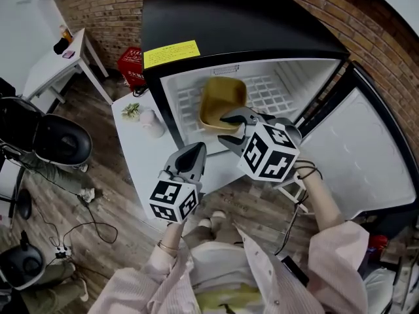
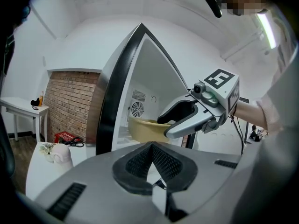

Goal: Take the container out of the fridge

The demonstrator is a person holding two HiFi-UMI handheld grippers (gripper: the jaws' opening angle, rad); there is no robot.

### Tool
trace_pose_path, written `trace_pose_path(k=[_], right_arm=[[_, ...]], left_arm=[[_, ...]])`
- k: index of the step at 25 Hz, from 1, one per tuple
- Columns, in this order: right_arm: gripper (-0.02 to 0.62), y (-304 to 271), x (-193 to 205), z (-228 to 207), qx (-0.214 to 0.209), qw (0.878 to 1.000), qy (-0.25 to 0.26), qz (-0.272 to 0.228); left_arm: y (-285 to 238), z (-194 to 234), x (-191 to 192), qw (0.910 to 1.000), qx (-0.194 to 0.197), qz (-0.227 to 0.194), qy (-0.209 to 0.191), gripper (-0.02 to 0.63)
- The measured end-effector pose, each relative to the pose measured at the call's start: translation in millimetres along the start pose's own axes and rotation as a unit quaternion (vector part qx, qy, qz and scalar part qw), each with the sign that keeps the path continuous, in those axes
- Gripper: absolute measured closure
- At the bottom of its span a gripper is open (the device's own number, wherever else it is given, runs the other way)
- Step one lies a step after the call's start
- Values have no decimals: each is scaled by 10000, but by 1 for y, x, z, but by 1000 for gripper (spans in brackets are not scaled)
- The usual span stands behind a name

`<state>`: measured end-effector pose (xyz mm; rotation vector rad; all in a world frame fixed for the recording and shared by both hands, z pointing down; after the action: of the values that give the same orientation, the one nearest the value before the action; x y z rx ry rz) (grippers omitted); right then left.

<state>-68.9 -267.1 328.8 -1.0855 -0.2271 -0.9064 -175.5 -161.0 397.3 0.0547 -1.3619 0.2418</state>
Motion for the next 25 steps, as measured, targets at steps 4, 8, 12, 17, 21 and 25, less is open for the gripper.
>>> trace_pose_path(k=[4, 8, 12, 17, 21, 25], right_arm=[[465, -4, 1, 2, -37, 9996, 135, 240], [499, -6, 2, 3, -23, 9989, 284, 367], [549, -5, 2, 4, -8, 9986, 352, 406], [554, -3, 0, 6, -26, 9987, 320, 408], [559, 1, 1, 9, 44, 9987, 295, 411], [571, 4, 0, 11, 153, 9987, 259, 410]], left_arm=[[1, 1, -1, 10000, 8, -19, -9, 614], [2, 1, -2, 10000, 22, -36, -10, 614], [1, 0, -2, 10000, 54, -43, -10, 614], [3, -2, -2, 9999, 118, -36, -5, 614], [4, -2, -2, 9998, 176, -44, -16, 614], [5, -2, -3, 9997, 227, -44, -23, 614]])
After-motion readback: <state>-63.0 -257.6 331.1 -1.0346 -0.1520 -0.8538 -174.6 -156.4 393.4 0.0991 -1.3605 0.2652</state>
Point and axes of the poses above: the fingertips, and each gripper's own axes: y backward along the fingers, z to its left, x out of its underside, the point moved 9 cm from there along y, backward along the fingers, and after that the axes turned 2 degrees about -z, right-handed, at the moved point
